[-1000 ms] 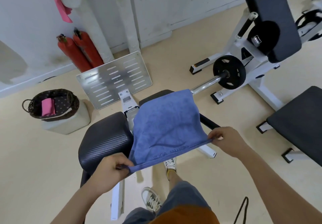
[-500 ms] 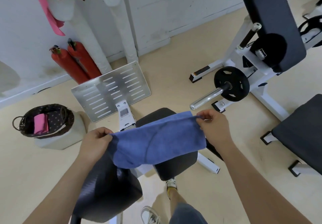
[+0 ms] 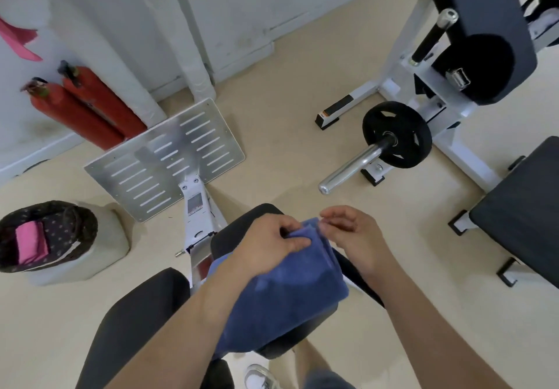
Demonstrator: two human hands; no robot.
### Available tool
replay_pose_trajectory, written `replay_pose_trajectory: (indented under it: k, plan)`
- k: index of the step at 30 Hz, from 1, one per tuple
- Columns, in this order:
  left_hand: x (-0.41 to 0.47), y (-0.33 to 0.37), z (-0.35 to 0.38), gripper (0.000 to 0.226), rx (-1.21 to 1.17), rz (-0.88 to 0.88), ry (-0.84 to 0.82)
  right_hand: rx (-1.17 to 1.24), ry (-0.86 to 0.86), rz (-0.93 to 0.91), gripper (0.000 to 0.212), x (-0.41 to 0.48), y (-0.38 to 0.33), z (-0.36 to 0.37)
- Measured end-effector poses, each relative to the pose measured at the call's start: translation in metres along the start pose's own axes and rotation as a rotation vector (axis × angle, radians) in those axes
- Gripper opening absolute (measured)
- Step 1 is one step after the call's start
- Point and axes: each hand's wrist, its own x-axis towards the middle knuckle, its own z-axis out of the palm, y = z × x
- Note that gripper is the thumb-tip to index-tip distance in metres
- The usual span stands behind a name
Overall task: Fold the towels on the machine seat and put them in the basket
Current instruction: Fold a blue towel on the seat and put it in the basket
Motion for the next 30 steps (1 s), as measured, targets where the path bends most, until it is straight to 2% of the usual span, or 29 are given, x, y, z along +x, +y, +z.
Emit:
replay_pose_trajectory:
  k: [2,4,6,8,11,15,17,20,22,25,27,30]
  plan:
    - [0.003,-0.002,-0.004,0.019,-0.050,-0.032,-0.018,-0.131,-0.012,0.157,0.012,0.016,0.006,-0.009]
    - [0.005,-0.002,-0.005,0.025,-0.089,-0.055,-0.023,-0.228,-0.143,0.325,0.030,0.028,0.012,-0.010]
    - [0.009,-0.002,-0.003,0.027,-0.121,-0.063,-0.024,-0.229,-0.263,0.415,0.042,0.036,0.014,-0.006]
    - [0.012,-0.001,-0.001,0.025,-0.153,-0.071,-0.033,-0.143,-0.299,0.433,0.034,0.039,0.014,-0.002]
    - [0.016,0.001,-0.001,0.017,-0.143,-0.071,-0.058,0.052,-0.281,0.374,0.018,0.040,0.014,0.000]
    - [0.020,0.006,-0.007,0.009,-0.159,-0.068,-0.024,0.123,-0.295,0.247,0.014,0.035,0.010,0.001]
    - [0.023,0.007,-0.008,0.014,-0.104,-0.039,0.051,0.110,-0.356,0.184,0.017,0.031,0.006,0.000]
    - [0.024,0.007,-0.010,0.022,-0.091,-0.032,0.088,0.084,-0.329,0.117,0.016,0.028,0.000,0.000]
    - [0.022,0.008,-0.012,0.017,-0.186,-0.064,0.053,0.076,-0.271,0.091,0.012,0.027,-0.005,0.000]
    - [0.020,0.011,-0.017,0.005,-0.176,-0.065,0.049,0.012,-0.259,0.052,0.011,0.024,-0.013,0.001]
    - [0.016,0.015,-0.022,0.005,-0.228,-0.076,0.082,-0.017,-0.308,0.005,0.002,0.020,-0.018,0.000]
    - [0.005,0.023,-0.035,0.007,-0.278,-0.069,0.141,-0.100,-0.442,-0.030,0.011,0.011,-0.026,-0.005]
